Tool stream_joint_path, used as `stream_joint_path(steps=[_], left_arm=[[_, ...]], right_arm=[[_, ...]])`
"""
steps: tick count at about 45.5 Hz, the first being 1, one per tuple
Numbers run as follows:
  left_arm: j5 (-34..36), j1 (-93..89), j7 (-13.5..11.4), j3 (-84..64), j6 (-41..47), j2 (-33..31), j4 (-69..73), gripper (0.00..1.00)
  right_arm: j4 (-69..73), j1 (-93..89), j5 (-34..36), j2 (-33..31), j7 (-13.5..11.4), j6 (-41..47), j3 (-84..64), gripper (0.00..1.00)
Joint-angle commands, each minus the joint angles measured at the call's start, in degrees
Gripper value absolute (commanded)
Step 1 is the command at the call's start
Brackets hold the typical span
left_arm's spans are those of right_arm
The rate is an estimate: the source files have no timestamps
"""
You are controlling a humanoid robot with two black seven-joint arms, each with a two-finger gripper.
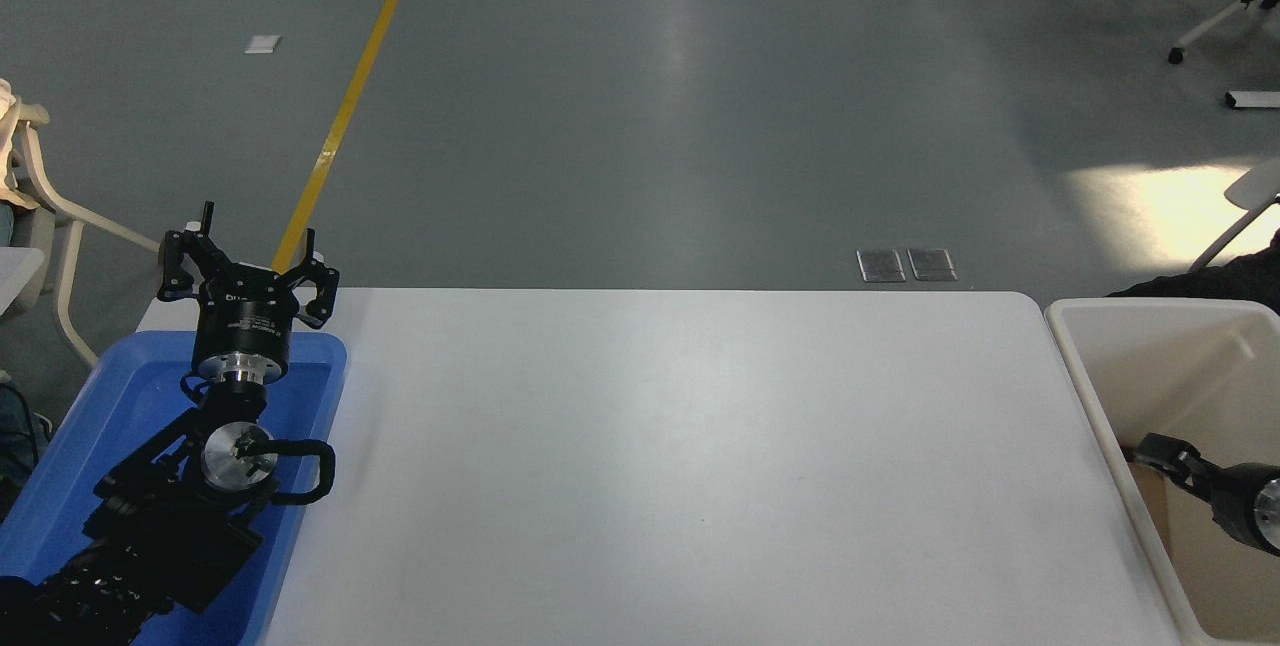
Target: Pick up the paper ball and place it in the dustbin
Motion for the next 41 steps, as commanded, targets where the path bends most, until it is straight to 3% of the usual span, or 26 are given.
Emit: stream_joint_path(steps=[1,7,17,25,41], left_arm=[[0.0,0.0,0.0,0.0,0.0,0.0,0.1,0.99],[0.1,-0.1,0.0,0.1,-0.1,0.0,0.0,0.99],[0.1,0.0,0.0,0.0,-0.1,0.0,0.0,0.99],[0.0,0.0,0.0,0.0,-0.1,0.0,0.0,0.99],[0.0,0.0,0.0,0.0,-0.1,0.0,0.0,0.99]], right_arm=[[22.7,17.7,-4.6,-11.2,-1.7,3.7,-5.6,1.00],[31.4,28.1,-4.1,-11.8,-2.8,12.6,-9.6,1.00],[41.0,47.9,-3.7,-8.6,-2.7,16.1,-24.8,1.00],[44.8,61.5,4.5,1.3,-2.7,19.1,-32.0,1.00],[44.6,69.4,18.7,19.4,-2.2,22.3,-31.7,1.00]])
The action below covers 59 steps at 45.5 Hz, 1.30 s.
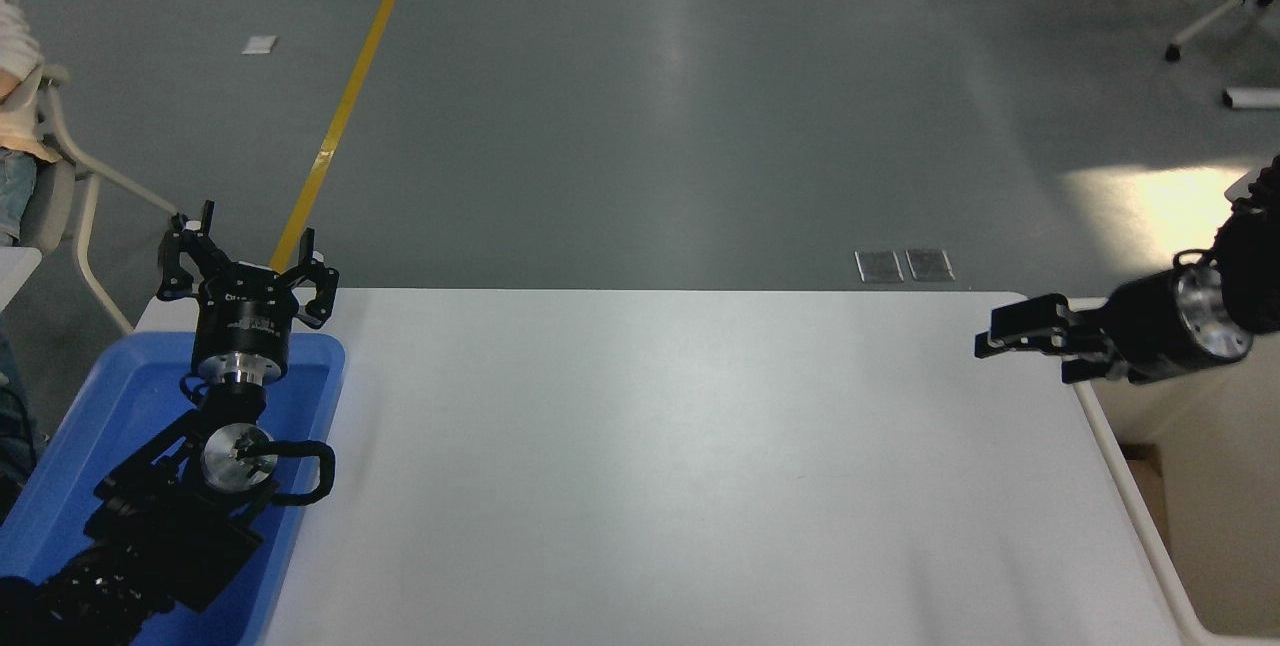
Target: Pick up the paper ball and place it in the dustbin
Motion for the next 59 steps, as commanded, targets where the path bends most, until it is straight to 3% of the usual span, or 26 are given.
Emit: stream_joint_path(steps=[1,6,22,29,59], left_arm=[[0.0,0.0,0.0,0.0,0.0,0.0,0.0,0.99],[0.0,0.0,0.0,0.0,0.0,0.0,0.0,0.99],[0.0,0.0,0.0,0.0,0.1,0.0,0.0,0.99],[0.0,0.0,0.0,0.0,0.1,0.0,0.1,0.99],[0.0,0.0,0.0,0.0,0.1,0.0,0.1,0.99]], right_arm=[[1.4,7.4,9.4,11.2,0.5,3.0,-1.7,1.00],[1.6,9.3,13.8,14.0,0.5,6.7,-1.6,1.00],[0.2,14.0,18.5,26.9,0.3,5.6,-10.0,1.00],[-0.2,15.7,23.9,27.7,0.2,5.4,-11.8,1.00],[7.9,23.9,26.1,27.0,0.5,12.1,-18.6,1.00]])
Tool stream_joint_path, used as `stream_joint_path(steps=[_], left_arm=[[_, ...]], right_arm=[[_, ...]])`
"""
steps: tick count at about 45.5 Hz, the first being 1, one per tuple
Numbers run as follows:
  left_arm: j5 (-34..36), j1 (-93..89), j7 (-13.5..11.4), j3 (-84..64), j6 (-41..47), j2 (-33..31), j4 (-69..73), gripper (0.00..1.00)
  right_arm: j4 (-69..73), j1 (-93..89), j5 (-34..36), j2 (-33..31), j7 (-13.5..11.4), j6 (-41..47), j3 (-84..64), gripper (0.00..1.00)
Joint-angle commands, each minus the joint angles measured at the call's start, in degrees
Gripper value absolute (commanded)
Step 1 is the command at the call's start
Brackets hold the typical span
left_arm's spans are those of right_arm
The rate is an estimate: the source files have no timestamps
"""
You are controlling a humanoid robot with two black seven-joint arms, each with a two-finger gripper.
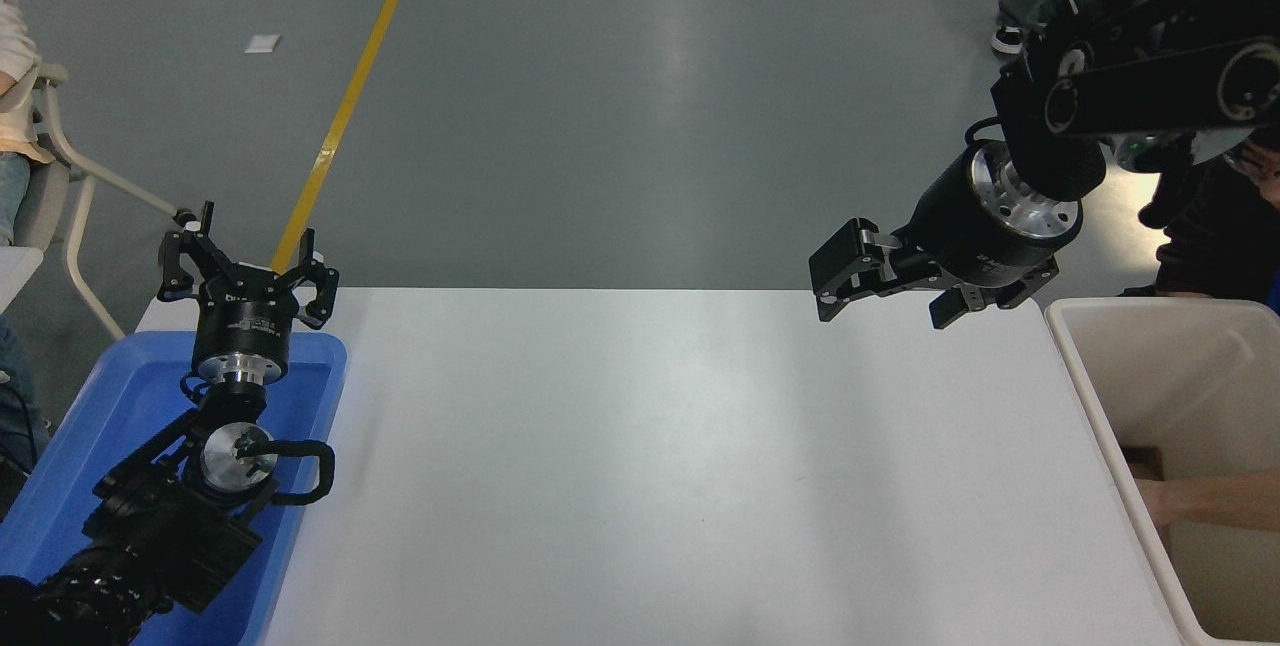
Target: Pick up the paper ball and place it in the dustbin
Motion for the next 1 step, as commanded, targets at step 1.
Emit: stream_joint_path(steps=[1], left_arm=[[0.0,0.0,0.0,0.0,0.0,0.0,0.0,0.99]], right_arm=[[1.5,1.4,1.9,0.3,0.3,2.2,-0.9,1.00]])
